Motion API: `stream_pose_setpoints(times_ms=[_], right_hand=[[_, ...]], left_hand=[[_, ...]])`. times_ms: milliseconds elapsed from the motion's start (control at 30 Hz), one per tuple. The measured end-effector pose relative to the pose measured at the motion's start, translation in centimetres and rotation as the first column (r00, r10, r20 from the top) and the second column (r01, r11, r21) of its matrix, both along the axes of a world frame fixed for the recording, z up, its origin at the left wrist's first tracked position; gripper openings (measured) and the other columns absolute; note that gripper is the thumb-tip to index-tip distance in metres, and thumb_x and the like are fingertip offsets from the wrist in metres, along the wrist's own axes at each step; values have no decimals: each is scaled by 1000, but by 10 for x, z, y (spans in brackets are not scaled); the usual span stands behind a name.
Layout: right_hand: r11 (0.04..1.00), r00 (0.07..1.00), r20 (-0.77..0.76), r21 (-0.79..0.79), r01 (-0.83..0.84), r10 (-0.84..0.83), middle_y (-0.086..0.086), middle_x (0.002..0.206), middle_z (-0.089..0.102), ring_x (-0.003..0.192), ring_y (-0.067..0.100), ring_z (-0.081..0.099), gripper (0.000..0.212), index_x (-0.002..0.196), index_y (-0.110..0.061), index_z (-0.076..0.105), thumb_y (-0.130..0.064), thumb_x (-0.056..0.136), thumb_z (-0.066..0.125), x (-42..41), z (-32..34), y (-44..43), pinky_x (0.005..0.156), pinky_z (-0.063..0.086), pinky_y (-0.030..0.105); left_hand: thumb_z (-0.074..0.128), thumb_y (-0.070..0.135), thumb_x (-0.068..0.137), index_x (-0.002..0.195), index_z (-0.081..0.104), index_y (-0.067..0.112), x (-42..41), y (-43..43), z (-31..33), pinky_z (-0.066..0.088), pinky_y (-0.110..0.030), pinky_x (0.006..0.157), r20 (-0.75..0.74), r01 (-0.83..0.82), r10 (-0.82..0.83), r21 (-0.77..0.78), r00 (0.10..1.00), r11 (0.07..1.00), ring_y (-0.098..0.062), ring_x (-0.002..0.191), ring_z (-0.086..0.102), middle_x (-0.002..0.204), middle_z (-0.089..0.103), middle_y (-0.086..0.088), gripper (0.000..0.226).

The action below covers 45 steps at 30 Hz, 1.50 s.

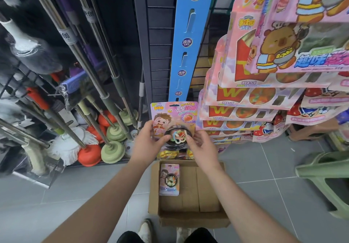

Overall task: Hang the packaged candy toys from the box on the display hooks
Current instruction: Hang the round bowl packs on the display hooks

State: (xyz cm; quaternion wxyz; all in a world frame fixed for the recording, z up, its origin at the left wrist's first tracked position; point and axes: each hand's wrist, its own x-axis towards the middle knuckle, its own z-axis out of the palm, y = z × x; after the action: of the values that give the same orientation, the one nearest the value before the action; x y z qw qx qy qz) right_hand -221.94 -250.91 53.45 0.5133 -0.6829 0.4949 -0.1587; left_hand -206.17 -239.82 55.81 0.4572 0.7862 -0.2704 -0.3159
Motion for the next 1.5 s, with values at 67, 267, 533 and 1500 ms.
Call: stream_pose_setpoints(times_ms=[67, 267, 533, 1500], right_hand=[[1000, 1000, -5, 2, -10, 10, -30, 104, 59, 99, -11, 57, 24, 114, -36, 54, -39, 96, 67, 3, 2, -4, 85, 44, 15], [999, 999, -43, 12, -33, 33, -22, 109, 63, 104, -1, 60, 36, 125, -25, 58, -42, 95, 67, 2, 2, -9, 99, 51, 32], [887, 746, -584, -94, -452, 319, 0, 149, 47, 138, 22, 45, 63, 150, -22, 41, -44, 95, 63, -54, -20, 23, 108, 41, 36], [850, 517, -740, 141, -507, 430, 9, 139, 49, 129, 29, 49, 52, 139, -20, 46, -47, 96, 60, -83, -501, 36, 103, 41, 42]], left_hand=[[80, 19, 89, 133, 54, 21, 0, -5, 2, 46, 0, 72, 7, -4, 4, 10, 1000, 1000, 26, 87, 58, 109, 65, 20, 51], [82, 23, 88, 143, 49, 15, 6, -2, 5, 50, -6, 87, 9, 45, -46, 89, 999, 995, 15, 98, 59, 120, 62, 12, 64], [72, 41, 93, 152, 36, 15, -5, 46, -38, 43, -44, 110, 153, 246, -387, 552, 909, 797, -31, 139, 44, 151, 42, -12, 74], [63, 40, 97, 145, 43, 11, -66, 44, -481, 44, -49, 107, 131, 328, -793, 861, 596, 388, -37, 135, 45, 149, 44, -14, 60]])
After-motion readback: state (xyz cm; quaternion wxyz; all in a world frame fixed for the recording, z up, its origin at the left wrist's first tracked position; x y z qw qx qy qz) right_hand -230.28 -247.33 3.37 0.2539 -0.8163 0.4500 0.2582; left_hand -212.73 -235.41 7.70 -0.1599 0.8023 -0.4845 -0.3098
